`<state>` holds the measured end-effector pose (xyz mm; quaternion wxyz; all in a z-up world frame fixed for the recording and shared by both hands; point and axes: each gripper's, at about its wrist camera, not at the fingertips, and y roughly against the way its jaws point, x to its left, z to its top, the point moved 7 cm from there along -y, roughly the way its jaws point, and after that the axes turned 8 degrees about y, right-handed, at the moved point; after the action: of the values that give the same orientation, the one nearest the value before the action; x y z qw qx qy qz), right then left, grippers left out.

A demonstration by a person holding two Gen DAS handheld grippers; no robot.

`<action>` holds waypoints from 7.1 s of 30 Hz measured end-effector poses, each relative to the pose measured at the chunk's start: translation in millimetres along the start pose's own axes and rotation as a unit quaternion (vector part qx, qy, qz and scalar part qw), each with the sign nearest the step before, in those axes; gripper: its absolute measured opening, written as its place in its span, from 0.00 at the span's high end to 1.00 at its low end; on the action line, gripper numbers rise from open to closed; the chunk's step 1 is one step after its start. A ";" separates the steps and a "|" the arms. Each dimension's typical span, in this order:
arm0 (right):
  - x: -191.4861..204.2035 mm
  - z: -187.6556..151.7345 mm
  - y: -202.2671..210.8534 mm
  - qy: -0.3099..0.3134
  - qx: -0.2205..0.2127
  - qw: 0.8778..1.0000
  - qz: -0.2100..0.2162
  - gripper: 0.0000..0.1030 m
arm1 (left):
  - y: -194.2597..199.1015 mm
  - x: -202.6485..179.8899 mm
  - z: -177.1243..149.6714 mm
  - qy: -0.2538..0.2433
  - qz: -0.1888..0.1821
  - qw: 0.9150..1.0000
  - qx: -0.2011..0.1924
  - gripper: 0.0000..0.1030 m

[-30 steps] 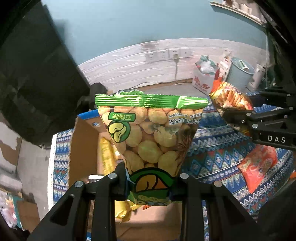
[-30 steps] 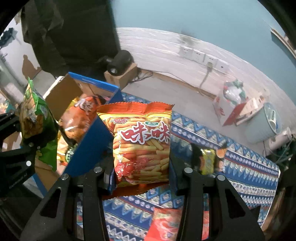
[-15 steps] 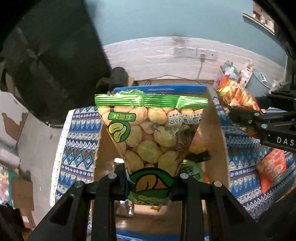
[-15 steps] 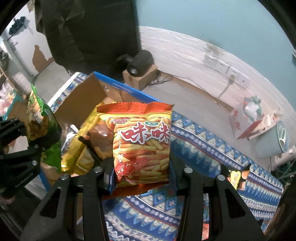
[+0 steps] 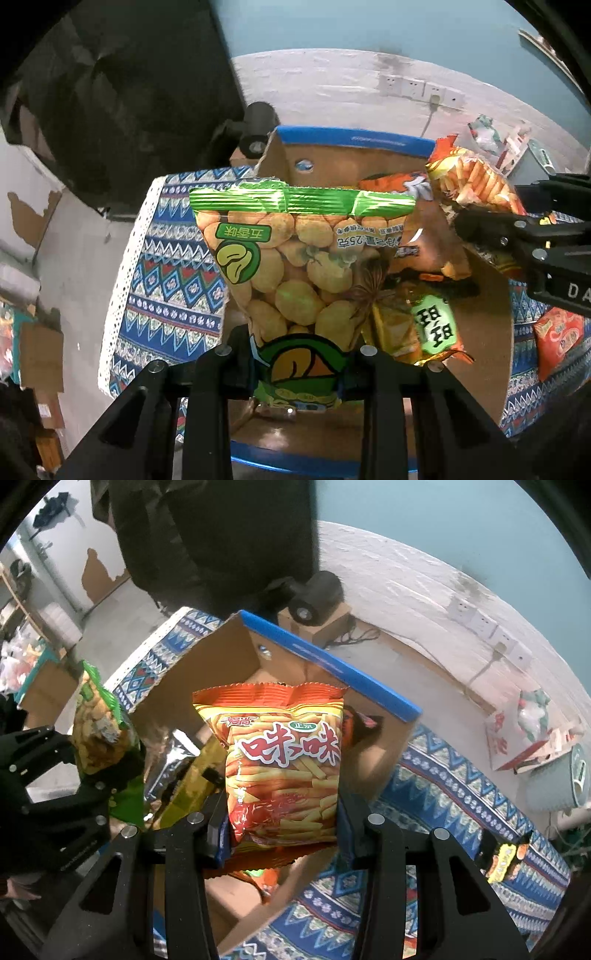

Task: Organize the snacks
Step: 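Carry the green peanut bag and red-orange stick bag over the box with both grippers, then release the green peanut bag and red-orange stick bag into the box with both grippers, then move both grippers back toward the red bag and dark snack pack, then grasp the red-orange biscuit bag with the right gripper and lift it, then grasp the dark yellow-labelled snack pack with the left gripper and lift it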

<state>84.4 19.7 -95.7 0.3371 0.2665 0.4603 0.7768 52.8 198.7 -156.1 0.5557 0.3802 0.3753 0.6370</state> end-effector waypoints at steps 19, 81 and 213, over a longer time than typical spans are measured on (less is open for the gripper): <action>11.8 13.9 -3.6 0.002 -0.009 1.000 0.011 0.38 | 12.7 4.3 8.4 -0.005 0.023 0.999 -0.026 0.32; -170.9 -329.0 96.0 -0.234 0.083 0.965 -0.086 0.27 | 6.3 -292.8 -90.7 -0.280 -0.070 0.957 0.027 0.32; -352.6 -286.5 43.8 -0.208 0.074 0.970 -0.097 0.63 | -92.0 -492.2 -15.0 -0.450 -0.112 0.886 -0.006 0.16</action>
<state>87.1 -420.2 -217.5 0.4784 0.4006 0.4600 0.6317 124.0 -281.8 -278.4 0.7349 0.5783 0.1216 0.3328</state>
